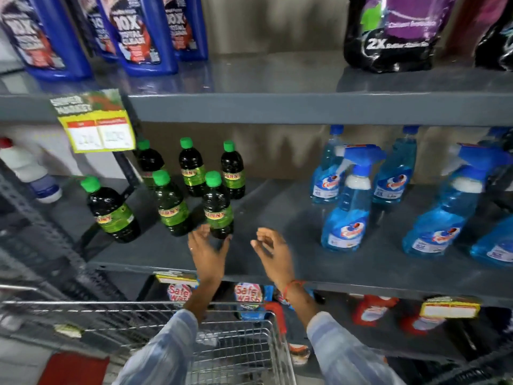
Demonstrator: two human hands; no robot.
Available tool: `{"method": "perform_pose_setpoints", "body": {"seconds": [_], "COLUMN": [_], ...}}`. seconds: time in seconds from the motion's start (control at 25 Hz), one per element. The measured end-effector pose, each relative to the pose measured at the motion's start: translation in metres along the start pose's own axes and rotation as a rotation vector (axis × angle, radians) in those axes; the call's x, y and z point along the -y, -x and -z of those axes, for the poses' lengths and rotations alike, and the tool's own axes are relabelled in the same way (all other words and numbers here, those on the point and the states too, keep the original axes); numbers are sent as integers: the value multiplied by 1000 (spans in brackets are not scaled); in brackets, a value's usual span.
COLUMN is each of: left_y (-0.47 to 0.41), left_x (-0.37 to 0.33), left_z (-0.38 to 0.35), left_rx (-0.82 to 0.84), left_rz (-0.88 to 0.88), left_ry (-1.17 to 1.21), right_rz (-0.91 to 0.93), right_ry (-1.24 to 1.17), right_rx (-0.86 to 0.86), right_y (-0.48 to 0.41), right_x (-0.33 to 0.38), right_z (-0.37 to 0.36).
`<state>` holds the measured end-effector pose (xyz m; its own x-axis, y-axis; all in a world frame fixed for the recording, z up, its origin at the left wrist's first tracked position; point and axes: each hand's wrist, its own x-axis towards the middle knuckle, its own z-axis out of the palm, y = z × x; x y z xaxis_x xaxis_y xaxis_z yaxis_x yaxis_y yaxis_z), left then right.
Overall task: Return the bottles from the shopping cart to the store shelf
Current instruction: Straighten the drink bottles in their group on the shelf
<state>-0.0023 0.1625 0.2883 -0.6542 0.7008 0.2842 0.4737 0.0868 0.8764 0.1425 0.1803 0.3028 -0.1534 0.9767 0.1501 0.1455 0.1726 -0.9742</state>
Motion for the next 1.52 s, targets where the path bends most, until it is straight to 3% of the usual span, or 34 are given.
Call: {"method": "perform_pose_setpoints", "body": {"seconds": [0.2,0.36,0.96,1.04,1.12,1.16,1.24,1.28,1.36,1.44,1.52], "left_y": [-66,-93,-73,-70,-55,-48,-51,-61,-91,-118,-130], "left_x": [38,43,47,44,44,46,53,60,75,79,78], "left_z": [14,19,36,42,55,64,81,87,93,94,94], "left_rx": [564,765,755,743,548,350,-11,-73,69,358,537], "left_rz": [2,44,49,54,14,-27,-60,-40,4,-2,27], "left_ry": [114,186,196,232,236,215,134,101,30,2,-10], "right_rz": [-209,-217,-162,-89,73,175,311,323,232,67,-62], "right_ry": [105,215,232,250,251,250,262,270,279,263,271], "right_rx": [231,283,374,217,-166,-290,-179,-43,147,188,195], "right_y": [-55,-77,-47,-36,-7,11,34,34,15,-16,-41], "right_x": [-8,-15,-15,0,12,21,32,33,28,24,22], "right_z": [-59,-72,-61,-64,-73,-83,-113,-130,-163,-181,-189]}}
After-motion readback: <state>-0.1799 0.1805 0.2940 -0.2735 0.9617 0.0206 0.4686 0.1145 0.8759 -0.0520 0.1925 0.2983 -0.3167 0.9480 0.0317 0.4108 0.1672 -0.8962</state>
